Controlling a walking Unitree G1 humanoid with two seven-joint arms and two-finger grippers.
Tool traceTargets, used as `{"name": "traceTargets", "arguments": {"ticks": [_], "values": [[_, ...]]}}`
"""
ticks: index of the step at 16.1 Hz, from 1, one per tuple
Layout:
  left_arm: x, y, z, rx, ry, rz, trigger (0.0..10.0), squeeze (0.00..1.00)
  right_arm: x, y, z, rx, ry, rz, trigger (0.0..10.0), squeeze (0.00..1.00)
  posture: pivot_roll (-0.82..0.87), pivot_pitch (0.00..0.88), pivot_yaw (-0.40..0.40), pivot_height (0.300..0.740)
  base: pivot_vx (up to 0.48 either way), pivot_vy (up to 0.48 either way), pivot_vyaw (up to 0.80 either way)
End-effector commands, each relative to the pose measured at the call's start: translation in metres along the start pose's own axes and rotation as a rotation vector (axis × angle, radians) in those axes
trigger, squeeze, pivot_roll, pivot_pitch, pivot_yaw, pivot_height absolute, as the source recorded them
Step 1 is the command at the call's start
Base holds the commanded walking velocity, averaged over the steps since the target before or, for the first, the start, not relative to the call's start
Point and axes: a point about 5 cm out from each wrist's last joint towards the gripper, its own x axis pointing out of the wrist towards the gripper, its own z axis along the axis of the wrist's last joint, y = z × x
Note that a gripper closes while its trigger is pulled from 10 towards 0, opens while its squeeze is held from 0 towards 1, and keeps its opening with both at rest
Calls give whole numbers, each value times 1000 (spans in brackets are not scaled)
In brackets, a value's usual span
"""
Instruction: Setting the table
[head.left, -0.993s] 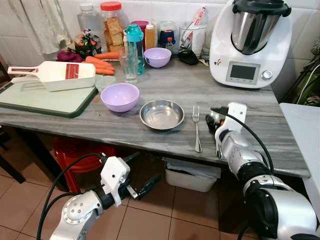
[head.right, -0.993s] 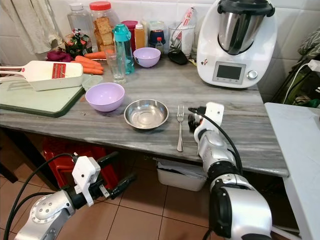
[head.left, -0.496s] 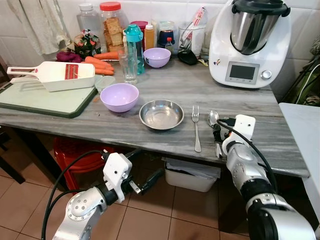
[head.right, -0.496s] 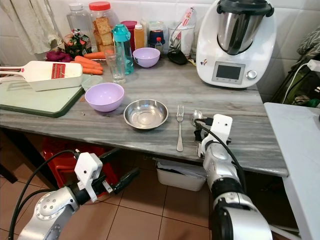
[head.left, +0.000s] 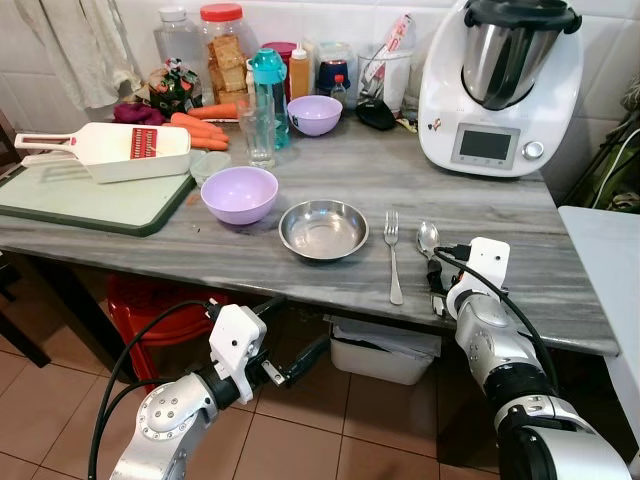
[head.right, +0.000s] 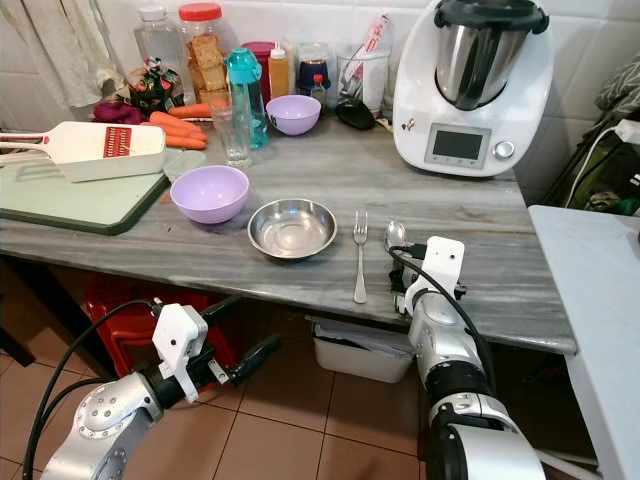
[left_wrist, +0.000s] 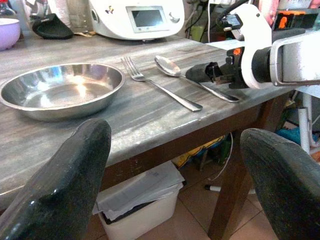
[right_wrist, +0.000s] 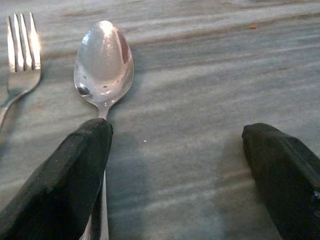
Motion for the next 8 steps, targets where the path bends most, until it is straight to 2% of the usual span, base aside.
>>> {"name": "traceTargets", "arguments": {"ticks": [1, 8], "values": [[0, 1, -1, 10, 11, -1, 10000, 0, -1, -6, -3, -21, 25, -22, 10000, 1000, 82, 0, -12, 740, 0, 0, 0], [-1, 0, -1, 10, 13, -3, 10000, 0, -2, -3, -8, 5, 45, 2, 10000, 1000, 79, 0, -1, 740, 0, 0, 0]]}}
